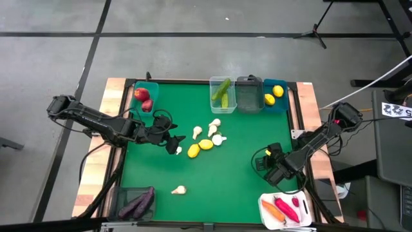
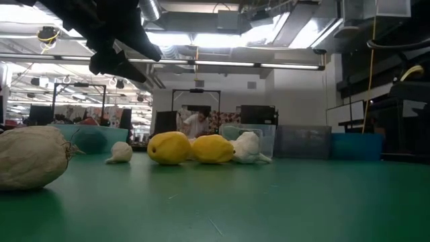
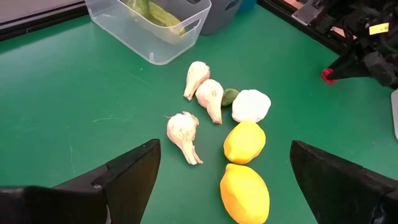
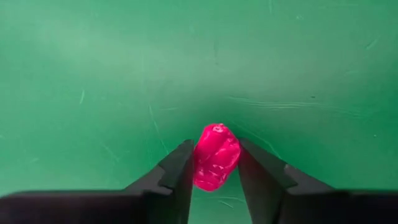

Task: Sort produce into baskets
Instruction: Put the red chili into the white bin

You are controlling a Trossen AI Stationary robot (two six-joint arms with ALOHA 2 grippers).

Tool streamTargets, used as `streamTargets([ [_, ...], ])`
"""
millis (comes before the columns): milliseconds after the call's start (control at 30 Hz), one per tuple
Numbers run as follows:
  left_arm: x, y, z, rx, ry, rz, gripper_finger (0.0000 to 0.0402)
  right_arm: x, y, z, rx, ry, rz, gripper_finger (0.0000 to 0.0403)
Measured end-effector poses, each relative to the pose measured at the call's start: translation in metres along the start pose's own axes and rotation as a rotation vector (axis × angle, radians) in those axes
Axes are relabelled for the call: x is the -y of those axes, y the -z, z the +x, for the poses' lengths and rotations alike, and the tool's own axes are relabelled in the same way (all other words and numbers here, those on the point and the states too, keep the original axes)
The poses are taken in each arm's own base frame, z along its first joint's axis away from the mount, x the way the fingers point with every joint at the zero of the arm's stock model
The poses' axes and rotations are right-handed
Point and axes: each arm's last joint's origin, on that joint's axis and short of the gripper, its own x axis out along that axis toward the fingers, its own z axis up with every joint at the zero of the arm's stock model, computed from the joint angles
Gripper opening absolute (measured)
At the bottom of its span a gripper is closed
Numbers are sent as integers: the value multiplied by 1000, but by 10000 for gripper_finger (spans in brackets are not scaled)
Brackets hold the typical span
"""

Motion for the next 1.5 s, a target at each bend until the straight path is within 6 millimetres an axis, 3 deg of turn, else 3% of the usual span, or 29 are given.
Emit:
streamTargets([
  [233, 0, 0, 0, 0, 0, -1, 349, -2, 1, -3, -30, 3, -15, 87],
  [500, 0, 0, 0, 0, 0, 0, 349, -20, 6, -25, -96, -36, -122, 78],
  [700, 0, 0, 0, 0, 0, 0, 349, -43, 12, -58, -245, -123, -270, 78],
  [900, 0, 0, 0, 0, 0, 1, 349, -53, 27, -108, -333, -225, -385, 78],
  [1033, 0, 0, 0, 1, 1, 0, 349, -43, 44, -135, -362, -266, -386, 78],
  [1133, 0, 0, 0, 1, 1, 0, 349, -25, 62, -143, -400, -249, -351, 78],
  [1333, 0, 0, 0, 1, 1, 0, 349, 15, 98, -144, -481, -161, -202, 78],
  [1500, 0, 0, 0, 1, 1, -1, 349, 20, 110, -135, -451, -119, -251, 78],
])
